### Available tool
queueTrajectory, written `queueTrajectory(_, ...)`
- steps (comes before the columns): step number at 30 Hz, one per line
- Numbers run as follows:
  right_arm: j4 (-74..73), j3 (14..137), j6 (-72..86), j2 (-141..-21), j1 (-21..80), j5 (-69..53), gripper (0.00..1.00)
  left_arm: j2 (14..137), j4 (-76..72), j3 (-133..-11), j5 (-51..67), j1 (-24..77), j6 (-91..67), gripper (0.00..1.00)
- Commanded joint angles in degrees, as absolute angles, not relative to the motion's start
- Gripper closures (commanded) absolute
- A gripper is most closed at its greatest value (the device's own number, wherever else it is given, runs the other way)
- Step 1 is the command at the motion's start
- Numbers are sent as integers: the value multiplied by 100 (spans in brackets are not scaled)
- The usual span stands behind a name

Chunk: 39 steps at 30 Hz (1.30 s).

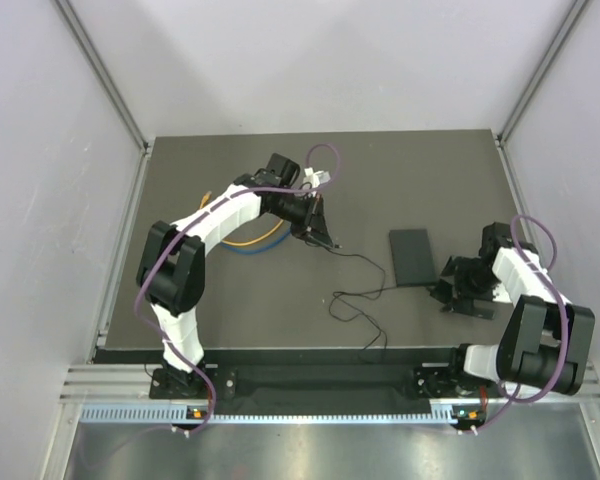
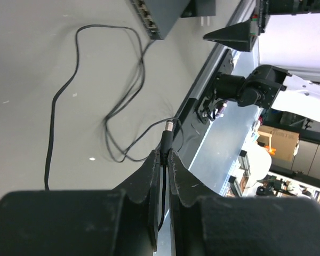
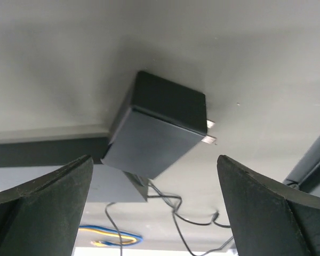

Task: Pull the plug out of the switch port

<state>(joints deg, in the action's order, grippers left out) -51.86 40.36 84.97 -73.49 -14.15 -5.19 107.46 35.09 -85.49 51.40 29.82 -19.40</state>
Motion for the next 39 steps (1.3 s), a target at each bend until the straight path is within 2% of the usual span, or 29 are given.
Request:
queueTrajectory(1, -5036, 4359, 8842, -7531, -1485, -361, 0, 10898, 3955, -8806, 5317, 2839, -1548, 100)
queueTrajectory(4, -5071, 4316, 8885, -7707, -1485, -273, 0, 10898, 4008, -8807, 5352, 2778, -1486, 100)
queueTrajectory(7, -4993, 4149, 9017, -7805, -1485, -167, 14, 10977, 4078, -8859, 5361, 2742, -1468, 100)
queueTrajectory(8, -4975, 4122, 9018, -7813, -1477, -132, 23, 10978, 4087, -8877, 5370, 2725, -1459, 100)
queueTrajectory(10, -5001, 4192, 8887, -7822, -1477, -26, 31, 10978, 4070, -8877, 5361, 2725, -1476, 100)
queueTrajectory(11, -5105, 4227, 8842, -7822, -1485, 156, 43, 10978, 4052, -8842, 5370, 2725, -1494, 100)
queueTrajectory(13, -5176, 4315, 8641, -7753, -1494, 290, 55, 10969, 3999, -8816, 5353, 2733, -1555, 100)
queueTrajectory(14, -5212, 4350, 8535, -7708, -1485, 334, 66, 10960, 3982, -8798, 5353, 2733, -1573, 100)
queueTrajectory(16, -5439, 4482, 8185, -7515, -1485, 527, 73, 10907, 3903, -8780, 5309, 2733, -1652, 100)
queueTrajectory(18, -5563, 4544, 7833, -7348, -1477, 597, 86, 10855, 3806, -8789, 5221, 2733, -1722, 100)
queueTrajectory(19, -5659, 4544, 7544, -7182, -1477, 589, 90, 10785, 3762, -8789, 5195, 2725, -1810, 100)
queueTrajectory(20, -5712, 4553, 7384, -7094, -1485, 554, 100, 10741, 3623, -8815, 5133, 2725, -1863, 100)
queueTrajectory(27, -5907, 5369, 5750, -6715, -1003, 72, 100, 10178, 3217, -9342, 4352, 2725, -2267, 100)
queueTrajectory(34, -5538, 7258, 4319, -7530, 1209, -254, 100, 9958, 3742, -10422, 2869, 2733, -2171, 100)
queueTrajectory(39, -4827, 8577, 3753, -8341, 1959, -1132, 100, 10090, 4508, -11573, 2005, 2558, -2145, 100)
